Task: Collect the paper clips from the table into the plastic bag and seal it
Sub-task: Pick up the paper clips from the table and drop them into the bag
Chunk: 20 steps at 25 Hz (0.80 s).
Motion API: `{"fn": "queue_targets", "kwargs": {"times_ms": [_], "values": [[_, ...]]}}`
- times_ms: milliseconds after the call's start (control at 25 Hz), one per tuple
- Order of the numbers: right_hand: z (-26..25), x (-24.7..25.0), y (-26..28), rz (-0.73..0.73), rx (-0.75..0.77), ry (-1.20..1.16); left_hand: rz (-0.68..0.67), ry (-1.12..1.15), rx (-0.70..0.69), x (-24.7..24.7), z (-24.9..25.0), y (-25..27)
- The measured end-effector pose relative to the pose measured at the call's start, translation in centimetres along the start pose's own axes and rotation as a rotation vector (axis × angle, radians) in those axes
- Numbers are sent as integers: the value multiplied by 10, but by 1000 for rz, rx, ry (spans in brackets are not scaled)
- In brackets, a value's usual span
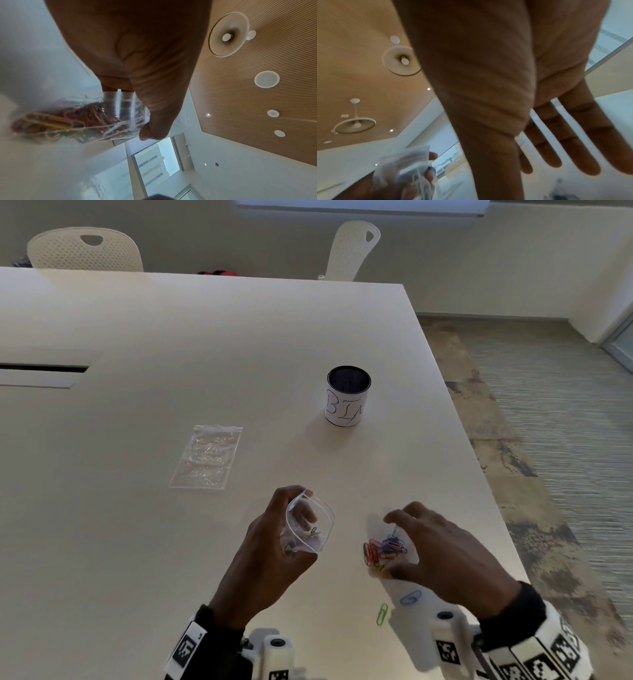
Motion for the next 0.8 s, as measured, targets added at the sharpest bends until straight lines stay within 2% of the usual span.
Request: {"fn": "queue_targets", "kwargs": {"times_ms": [160, 280, 600, 800], "values": [[4, -18, -1, 73, -136, -117, 9, -8, -7, -1, 0, 0], [-4, -30, -8, 112, -168, -179, 15, -17, -12, 0, 0, 0], [-31, -36, -17, 129, -22, -163, 22, -59, -32, 1, 0, -2], [-31, -34, -16, 150, 4, -122, 28, -53, -29, 1, -2, -3]]}}
Point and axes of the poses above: each hand's wrist, its own y-axis away from the middle knuckle, its own x-axis out of the back of the hand, z = x × y, the point moved 6 cm from there along -y, towards the middle knuckle, and after that the axes turned 8 degrees about -y, right-handed, at the moved point
